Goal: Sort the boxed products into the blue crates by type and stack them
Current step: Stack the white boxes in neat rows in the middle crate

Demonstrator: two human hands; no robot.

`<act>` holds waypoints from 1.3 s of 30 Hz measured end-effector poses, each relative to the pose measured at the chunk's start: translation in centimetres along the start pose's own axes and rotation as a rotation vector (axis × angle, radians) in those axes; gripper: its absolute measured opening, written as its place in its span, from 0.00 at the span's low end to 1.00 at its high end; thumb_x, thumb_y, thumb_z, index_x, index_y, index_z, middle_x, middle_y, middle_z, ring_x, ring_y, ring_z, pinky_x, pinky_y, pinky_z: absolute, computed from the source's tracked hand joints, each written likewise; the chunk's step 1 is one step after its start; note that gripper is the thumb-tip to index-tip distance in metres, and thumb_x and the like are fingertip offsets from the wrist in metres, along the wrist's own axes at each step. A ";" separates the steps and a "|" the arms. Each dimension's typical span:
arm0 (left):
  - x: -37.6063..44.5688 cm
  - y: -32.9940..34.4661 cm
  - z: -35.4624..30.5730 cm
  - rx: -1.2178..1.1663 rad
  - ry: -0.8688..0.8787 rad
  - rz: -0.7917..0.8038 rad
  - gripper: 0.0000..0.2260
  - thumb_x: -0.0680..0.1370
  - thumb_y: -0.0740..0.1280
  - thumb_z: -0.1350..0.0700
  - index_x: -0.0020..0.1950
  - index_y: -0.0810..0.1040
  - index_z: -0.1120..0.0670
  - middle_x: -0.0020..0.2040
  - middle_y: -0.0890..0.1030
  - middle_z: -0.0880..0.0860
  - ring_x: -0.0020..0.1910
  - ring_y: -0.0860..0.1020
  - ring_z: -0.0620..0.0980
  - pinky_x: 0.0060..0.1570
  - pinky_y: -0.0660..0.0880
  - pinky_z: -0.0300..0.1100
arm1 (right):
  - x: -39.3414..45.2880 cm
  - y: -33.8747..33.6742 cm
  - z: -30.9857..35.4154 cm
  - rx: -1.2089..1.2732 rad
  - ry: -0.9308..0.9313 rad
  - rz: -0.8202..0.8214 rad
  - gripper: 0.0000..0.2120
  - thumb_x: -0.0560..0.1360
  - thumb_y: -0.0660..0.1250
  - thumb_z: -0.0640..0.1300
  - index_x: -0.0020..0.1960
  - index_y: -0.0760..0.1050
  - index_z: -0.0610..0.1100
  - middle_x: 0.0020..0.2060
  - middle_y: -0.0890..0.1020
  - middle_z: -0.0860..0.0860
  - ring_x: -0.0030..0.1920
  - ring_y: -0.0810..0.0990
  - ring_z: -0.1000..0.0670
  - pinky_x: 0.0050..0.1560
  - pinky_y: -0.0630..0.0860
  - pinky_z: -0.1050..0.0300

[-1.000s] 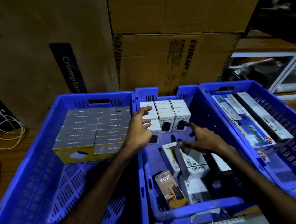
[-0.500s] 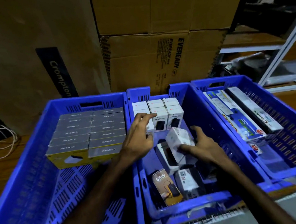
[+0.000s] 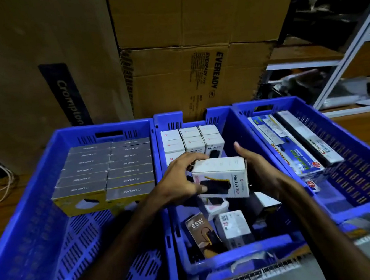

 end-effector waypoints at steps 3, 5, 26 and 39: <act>0.0 -0.4 0.4 -0.246 -0.102 -0.035 0.31 0.62 0.82 0.65 0.62 0.80 0.49 0.56 0.81 0.51 0.48 0.83 0.48 0.47 0.81 0.43 | -0.1 -0.3 0.4 0.115 -0.056 0.041 0.47 0.70 0.52 0.82 0.65 0.82 0.45 0.59 0.85 0.44 0.56 0.83 0.44 0.49 0.76 0.50; 0.0 -0.9 0.5 -0.330 -0.152 -0.071 0.29 0.64 0.82 0.69 0.59 0.81 0.47 0.55 0.81 0.51 0.49 0.84 0.50 0.46 0.80 0.41 | -0.8 -0.5 1.0 0.185 -0.150 -0.001 0.42 0.75 0.51 0.77 0.66 0.80 0.45 0.58 0.85 0.45 0.49 0.82 0.49 0.38 0.71 0.54; -0.6 -1.2 0.1 -0.440 -0.251 -0.264 0.31 0.70 0.79 0.67 0.68 0.72 0.48 0.59 0.77 0.40 0.53 0.83 0.47 0.53 0.82 0.57 | -1.1 -2.1 6.2 -0.230 -0.570 -0.031 0.22 0.74 0.74 0.39 0.66 0.74 0.43 0.39 0.80 0.50 0.40 0.83 0.52 0.43 0.78 0.59; -0.4 -2.7 1.7 -0.444 -0.268 -0.464 0.17 0.77 0.70 0.69 0.57 0.77 0.48 0.60 0.79 0.47 0.50 0.83 0.54 0.60 0.80 0.62 | 10.0 -0.1 5.0 -0.948 -0.374 -0.136 0.29 0.76 0.71 0.43 0.73 0.63 0.53 0.53 0.83 0.47 0.48 0.80 0.44 0.54 0.78 0.47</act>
Point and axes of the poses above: each hand's wrist, its own x-axis towards the middle knuckle, its own y-axis out of the palm, z = x × y, the point moved 6 cm from there along x, towards the middle knuckle
